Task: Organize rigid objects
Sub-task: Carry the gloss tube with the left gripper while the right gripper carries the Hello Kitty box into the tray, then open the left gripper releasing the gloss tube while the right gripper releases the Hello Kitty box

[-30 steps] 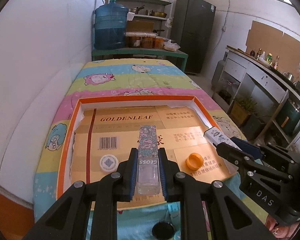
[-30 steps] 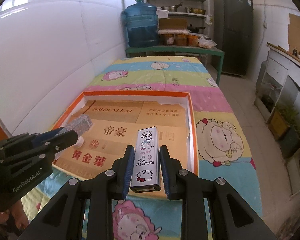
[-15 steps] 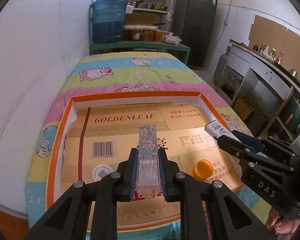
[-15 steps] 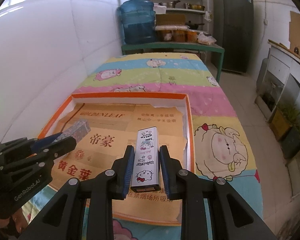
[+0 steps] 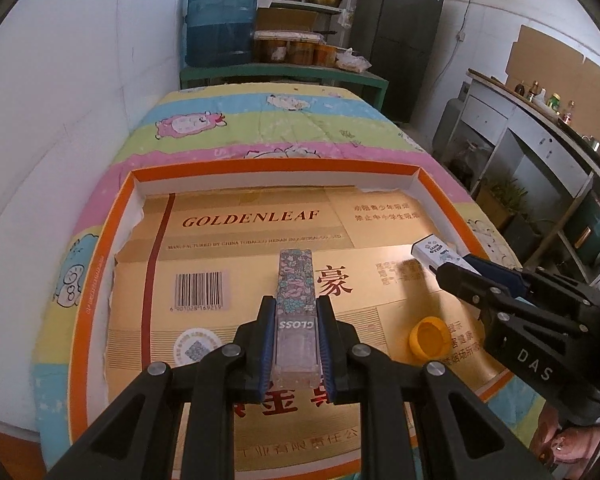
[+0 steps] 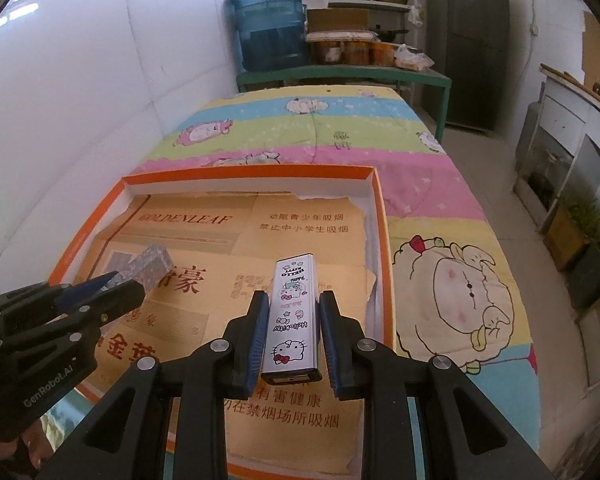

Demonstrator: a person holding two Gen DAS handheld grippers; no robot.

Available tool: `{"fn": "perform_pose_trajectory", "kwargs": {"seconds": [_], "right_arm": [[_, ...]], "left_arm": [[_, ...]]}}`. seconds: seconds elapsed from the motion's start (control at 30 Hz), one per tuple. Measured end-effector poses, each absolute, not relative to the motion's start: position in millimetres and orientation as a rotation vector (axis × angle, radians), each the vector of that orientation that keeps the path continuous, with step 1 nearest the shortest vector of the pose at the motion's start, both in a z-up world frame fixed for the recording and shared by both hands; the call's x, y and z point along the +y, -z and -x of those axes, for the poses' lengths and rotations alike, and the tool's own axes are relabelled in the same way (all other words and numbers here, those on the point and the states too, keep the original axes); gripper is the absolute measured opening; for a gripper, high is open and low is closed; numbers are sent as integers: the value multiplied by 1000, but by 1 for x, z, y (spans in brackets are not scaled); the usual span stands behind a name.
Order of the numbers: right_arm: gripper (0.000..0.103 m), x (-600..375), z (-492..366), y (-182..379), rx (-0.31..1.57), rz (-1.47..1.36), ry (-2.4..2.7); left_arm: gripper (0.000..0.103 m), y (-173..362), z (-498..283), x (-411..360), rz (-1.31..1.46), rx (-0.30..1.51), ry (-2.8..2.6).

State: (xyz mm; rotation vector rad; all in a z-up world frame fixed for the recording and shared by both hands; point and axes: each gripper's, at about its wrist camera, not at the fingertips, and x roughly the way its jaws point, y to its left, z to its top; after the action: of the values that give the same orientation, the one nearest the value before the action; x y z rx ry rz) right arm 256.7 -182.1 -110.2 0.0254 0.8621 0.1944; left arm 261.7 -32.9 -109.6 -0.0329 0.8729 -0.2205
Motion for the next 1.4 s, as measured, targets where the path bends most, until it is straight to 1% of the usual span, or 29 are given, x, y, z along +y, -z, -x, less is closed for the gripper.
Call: {"fn": "perform_pose_trajectory", "kwargs": {"seconds": [0.5,0.7,0.8,0.83,0.87,0.93,1.0,1.03,1.4], "right_arm": [[27,-181,-266,126,915,-30,-204],[27,-180,-265,126,909,-21,-201],[30,-179,-262,122,894,-22,-203],[33,-179,-261,120,887,-20,-203],[33,-179,-259,118,879,-17,-202],[33,-179,-256,114,868,-11,-199],[33,-179,-253,111,865,-14,-197],[33,-180,-252,110,864,-14,-197],[33,-182,-230,94,848,-24,-187]], "left_arm": [[20,122,-269,-32,64,917,245],[21,122,-271,-27,81,915,255],[22,118,-267,-27,83,899,258],[22,116,-265,-27,87,888,260],[23,113,-263,-26,89,877,261],[30,107,-260,-27,87,860,262],[45,102,-257,-27,84,848,264],[47,100,-255,-27,84,843,265],[48,83,-233,-22,66,822,258]]}}
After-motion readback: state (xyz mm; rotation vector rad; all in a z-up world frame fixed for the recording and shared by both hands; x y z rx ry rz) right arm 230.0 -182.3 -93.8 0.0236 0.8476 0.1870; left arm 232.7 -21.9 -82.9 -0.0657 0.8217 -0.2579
